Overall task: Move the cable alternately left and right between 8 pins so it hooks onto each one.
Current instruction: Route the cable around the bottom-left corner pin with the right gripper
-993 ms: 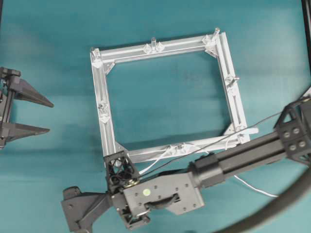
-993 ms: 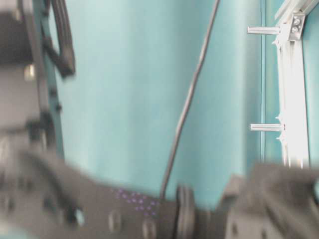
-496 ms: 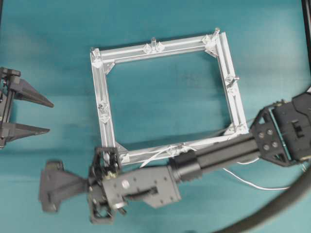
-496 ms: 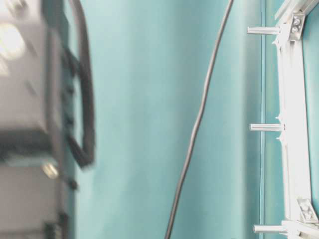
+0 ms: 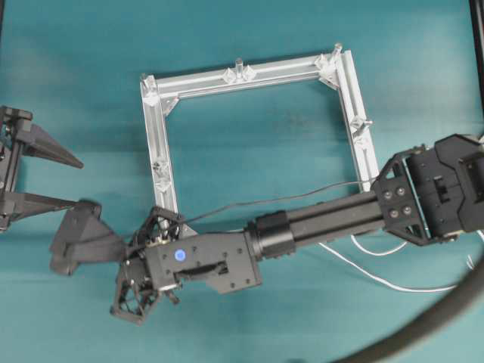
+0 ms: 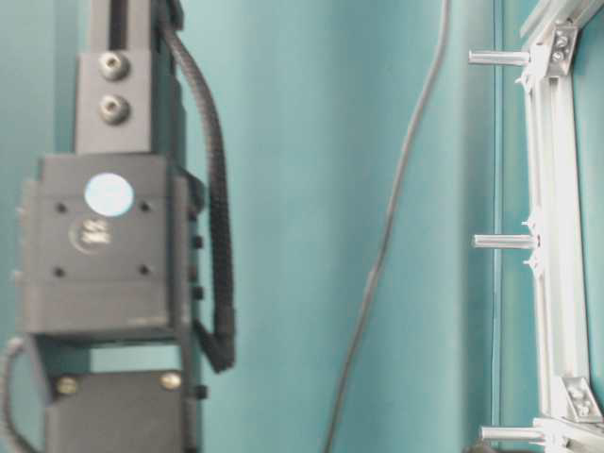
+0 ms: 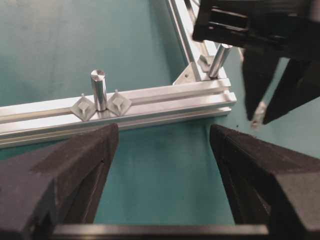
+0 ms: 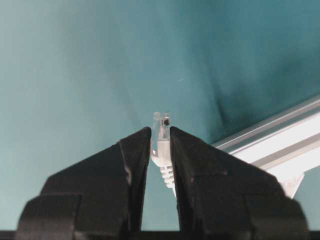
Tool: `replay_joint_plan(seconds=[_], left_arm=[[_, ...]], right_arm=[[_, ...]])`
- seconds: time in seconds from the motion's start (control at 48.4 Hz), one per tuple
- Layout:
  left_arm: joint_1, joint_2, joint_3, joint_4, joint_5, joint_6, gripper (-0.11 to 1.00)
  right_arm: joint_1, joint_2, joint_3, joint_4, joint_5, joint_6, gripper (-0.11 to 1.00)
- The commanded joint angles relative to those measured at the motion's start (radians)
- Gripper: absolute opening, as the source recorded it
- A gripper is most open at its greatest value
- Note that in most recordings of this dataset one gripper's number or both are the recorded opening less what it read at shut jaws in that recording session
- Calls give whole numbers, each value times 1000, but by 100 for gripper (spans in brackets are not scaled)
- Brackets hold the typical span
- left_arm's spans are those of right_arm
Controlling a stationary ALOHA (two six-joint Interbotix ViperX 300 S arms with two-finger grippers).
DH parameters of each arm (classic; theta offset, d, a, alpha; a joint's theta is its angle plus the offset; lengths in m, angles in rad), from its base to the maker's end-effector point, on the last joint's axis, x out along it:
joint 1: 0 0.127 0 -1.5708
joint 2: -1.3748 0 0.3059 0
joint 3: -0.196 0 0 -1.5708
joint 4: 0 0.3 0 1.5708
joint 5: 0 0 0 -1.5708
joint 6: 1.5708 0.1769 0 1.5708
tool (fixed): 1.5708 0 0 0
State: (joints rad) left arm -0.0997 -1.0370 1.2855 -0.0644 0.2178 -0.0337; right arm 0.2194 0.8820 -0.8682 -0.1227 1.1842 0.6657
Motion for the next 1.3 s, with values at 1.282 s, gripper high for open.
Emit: replay_joint_plan(seconds=[1.282], left_arm=[[38,-359,11,6,204,-2,72]], right_arm=[[-57,-222,295,-232,41,589,16]])
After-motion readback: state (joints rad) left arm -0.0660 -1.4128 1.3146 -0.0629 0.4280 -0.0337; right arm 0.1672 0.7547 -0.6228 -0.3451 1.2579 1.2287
